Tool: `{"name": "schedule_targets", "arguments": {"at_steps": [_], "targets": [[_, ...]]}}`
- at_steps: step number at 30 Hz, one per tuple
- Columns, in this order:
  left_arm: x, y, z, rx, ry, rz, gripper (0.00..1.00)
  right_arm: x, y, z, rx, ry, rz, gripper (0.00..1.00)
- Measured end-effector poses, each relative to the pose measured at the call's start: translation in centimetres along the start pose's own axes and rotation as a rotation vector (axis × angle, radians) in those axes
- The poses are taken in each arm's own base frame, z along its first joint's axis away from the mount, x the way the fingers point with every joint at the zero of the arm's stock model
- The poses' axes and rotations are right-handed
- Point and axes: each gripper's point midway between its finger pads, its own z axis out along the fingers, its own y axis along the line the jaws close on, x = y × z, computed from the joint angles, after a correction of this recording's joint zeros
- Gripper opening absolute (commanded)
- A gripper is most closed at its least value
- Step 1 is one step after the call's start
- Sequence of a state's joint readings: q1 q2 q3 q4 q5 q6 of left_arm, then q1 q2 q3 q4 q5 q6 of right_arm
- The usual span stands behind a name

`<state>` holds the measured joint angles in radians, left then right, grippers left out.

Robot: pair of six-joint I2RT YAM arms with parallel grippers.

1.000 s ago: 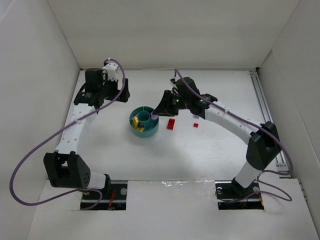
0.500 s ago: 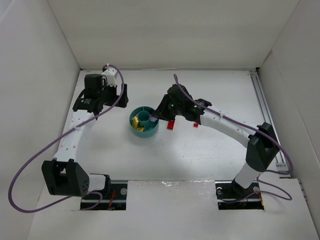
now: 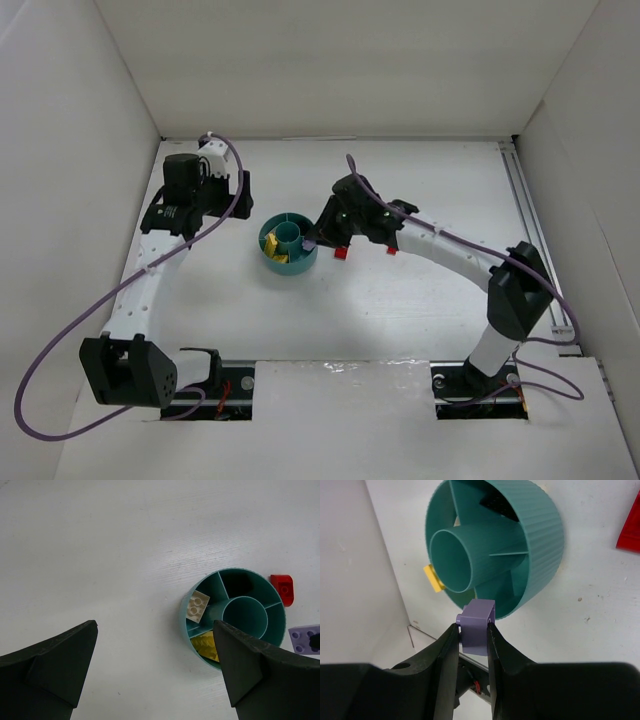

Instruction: Sort the legos into containers by color

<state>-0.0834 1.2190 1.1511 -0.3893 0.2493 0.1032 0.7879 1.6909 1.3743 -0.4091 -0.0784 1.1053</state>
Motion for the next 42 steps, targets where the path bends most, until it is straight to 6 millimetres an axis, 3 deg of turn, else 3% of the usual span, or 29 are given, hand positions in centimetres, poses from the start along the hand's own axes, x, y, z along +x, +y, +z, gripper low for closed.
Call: {"name": "schedule_targets", "arguments": {"at_steps": [6, 13, 17, 22, 27, 29, 33, 37, 40, 42], "targets": [[0.3, 0.1, 0.1, -0.005, 0.004, -0.010, 0.99, 0.8, -1.7, 1.7, 0.055, 0.035, 0.008, 0.05], [0.7, 0.3, 0.1, -0.008, 0.012, -0.015, 0.99, 1.0, -1.5, 1.9, 0.052, 0.050, 0.007, 0.17], [1.0, 0.4, 0.1, -0.011, 0.016, -0.019, 0.99, 0.8, -1.1, 2.4, 0.046, 0.054, 0.004, 0.45], [1.0, 0.5, 0.1, -0.014, 0.016, -0.020, 0.99, 0.9, -1.0, 2.7, 0.047, 0.062, 0.002, 0.68], [1.0, 0.5, 0.1, -0.013, 0.016, -0.021, 0.99, 0.3, -0.8, 2.4, 0.044, 0.034, -0.040, 0.64], [0.9, 0.4, 0.0, -0.011, 0.012, -0.020, 0.99, -0.3, -0.8, 1.2, 0.030, 0.002, -0.087, 0.64], [0.4, 0.1, -0.7, 0.000, -0.013, -0.011, 0.99, -3.6, -0.6, -5.2, -0.069, -0.111, -0.228, 0.60], [0.3, -0.1, -0.7, 0.013, -0.020, 0.007, 0.99, -11.2, -2.9, -11.1, -0.082, -0.313, -0.390, 0.59], [0.6, 0.0, 0.0, 0.021, 0.003, 0.014, 0.99, -15.1, -7.7, -11.5, 0.034, -0.364, -0.523, 0.63], [0.8, 0.1, 0.7, 0.024, 0.020, 0.017, 0.99, -15.6, -11.4, -9.9, 0.120, -0.315, -0.593, 0.66]]}}
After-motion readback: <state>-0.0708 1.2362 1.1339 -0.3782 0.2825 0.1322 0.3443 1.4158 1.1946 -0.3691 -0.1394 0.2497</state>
